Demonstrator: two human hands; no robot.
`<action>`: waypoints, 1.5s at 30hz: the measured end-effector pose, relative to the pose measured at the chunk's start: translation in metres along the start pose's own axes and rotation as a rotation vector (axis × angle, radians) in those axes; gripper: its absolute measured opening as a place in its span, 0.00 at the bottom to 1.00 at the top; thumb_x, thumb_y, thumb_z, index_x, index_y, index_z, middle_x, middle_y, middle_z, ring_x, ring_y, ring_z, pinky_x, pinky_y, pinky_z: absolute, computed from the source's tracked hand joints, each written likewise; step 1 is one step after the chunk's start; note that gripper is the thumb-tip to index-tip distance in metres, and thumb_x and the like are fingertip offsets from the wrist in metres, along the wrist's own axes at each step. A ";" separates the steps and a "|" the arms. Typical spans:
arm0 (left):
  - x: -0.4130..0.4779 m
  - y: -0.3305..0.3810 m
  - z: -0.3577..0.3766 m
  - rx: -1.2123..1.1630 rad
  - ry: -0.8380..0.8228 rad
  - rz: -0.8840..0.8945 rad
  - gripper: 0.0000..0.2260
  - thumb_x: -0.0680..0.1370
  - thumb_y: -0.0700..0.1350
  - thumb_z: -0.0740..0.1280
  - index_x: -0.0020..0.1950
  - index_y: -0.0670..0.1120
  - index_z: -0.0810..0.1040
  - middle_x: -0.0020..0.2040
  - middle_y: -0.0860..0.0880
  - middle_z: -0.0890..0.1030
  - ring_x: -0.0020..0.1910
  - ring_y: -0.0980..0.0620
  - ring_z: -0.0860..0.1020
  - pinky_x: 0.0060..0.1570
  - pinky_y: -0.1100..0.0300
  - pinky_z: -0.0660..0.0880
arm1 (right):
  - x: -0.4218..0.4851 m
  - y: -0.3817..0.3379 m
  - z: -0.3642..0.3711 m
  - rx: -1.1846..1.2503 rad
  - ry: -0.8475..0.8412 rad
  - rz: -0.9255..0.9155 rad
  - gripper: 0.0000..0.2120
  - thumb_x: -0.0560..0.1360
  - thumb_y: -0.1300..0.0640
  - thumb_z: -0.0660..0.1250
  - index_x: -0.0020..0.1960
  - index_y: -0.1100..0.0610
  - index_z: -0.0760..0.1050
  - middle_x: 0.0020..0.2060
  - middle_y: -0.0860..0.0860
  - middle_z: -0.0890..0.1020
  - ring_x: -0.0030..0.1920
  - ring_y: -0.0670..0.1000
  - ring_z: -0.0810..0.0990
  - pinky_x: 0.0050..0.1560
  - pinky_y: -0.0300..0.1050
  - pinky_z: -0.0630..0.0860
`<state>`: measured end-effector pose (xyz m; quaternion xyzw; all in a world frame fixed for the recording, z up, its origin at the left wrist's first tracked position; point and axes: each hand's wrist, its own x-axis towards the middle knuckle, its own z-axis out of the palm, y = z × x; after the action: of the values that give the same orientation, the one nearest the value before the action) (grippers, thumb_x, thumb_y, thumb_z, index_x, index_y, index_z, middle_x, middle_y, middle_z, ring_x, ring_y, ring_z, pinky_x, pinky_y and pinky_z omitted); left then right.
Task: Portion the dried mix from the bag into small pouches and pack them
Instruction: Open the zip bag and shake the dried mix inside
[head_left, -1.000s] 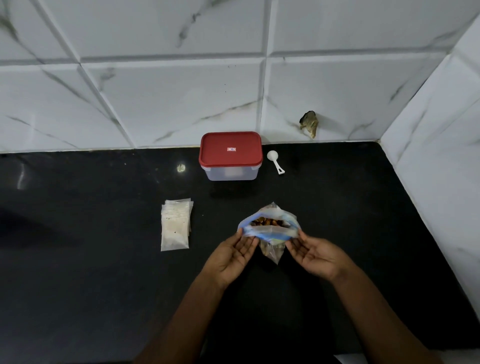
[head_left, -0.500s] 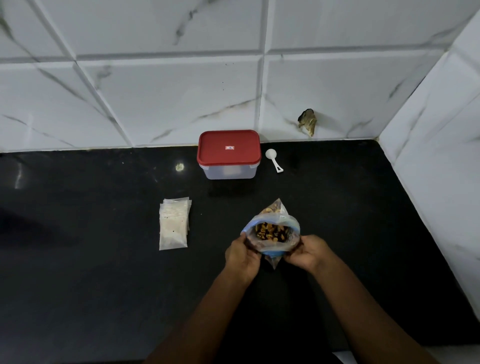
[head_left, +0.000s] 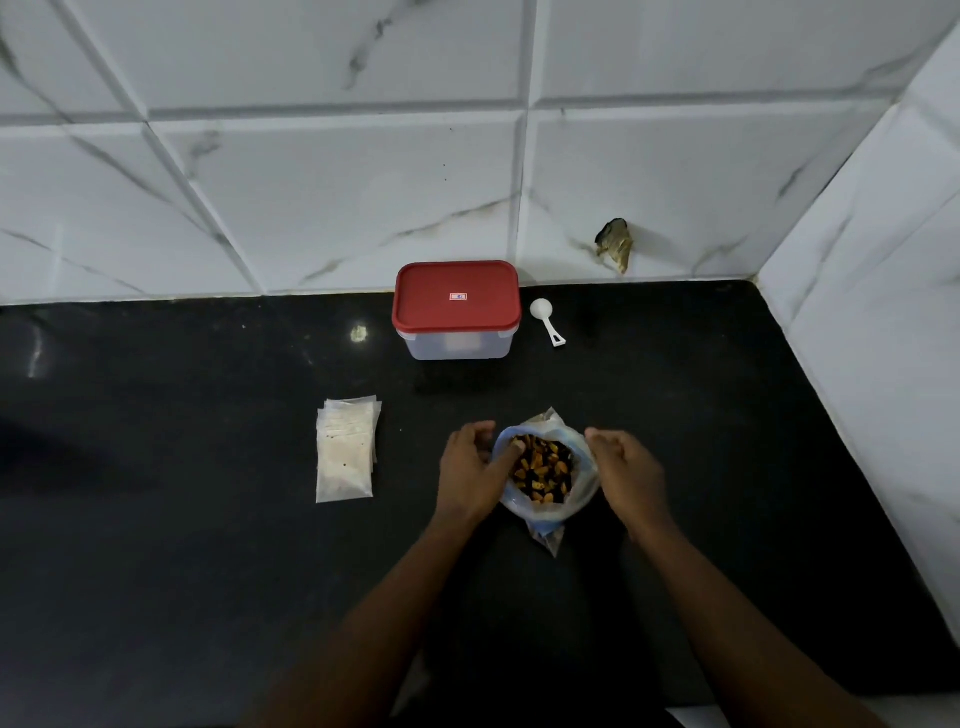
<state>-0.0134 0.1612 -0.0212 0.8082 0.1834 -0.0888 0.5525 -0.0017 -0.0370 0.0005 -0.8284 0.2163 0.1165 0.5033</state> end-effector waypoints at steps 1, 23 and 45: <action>0.005 0.004 -0.002 0.074 -0.030 0.049 0.17 0.79 0.52 0.72 0.66 0.51 0.77 0.60 0.52 0.79 0.56 0.57 0.79 0.58 0.57 0.79 | 0.001 -0.004 -0.001 -0.017 -0.038 -0.068 0.11 0.79 0.46 0.68 0.59 0.49 0.78 0.50 0.44 0.80 0.50 0.43 0.80 0.47 0.41 0.78; 0.042 0.031 0.009 -0.283 -0.218 -0.446 0.14 0.84 0.53 0.64 0.57 0.44 0.82 0.58 0.41 0.84 0.59 0.43 0.82 0.66 0.44 0.77 | 0.035 -0.029 0.015 -0.073 -0.174 0.186 0.18 0.83 0.42 0.57 0.47 0.52 0.77 0.45 0.51 0.79 0.45 0.48 0.77 0.48 0.49 0.73; 0.008 0.005 -0.019 -0.715 -0.373 -0.648 0.14 0.78 0.41 0.72 0.64 0.41 0.81 0.60 0.41 0.85 0.60 0.45 0.83 0.57 0.51 0.80 | 0.016 -0.013 -0.009 0.558 -0.333 0.494 0.09 0.79 0.58 0.69 0.58 0.60 0.79 0.53 0.59 0.84 0.56 0.58 0.82 0.50 0.54 0.80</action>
<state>-0.0049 0.1790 -0.0121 0.4412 0.3417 -0.3297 0.7615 0.0182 -0.0438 0.0083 -0.5529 0.3478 0.3034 0.6937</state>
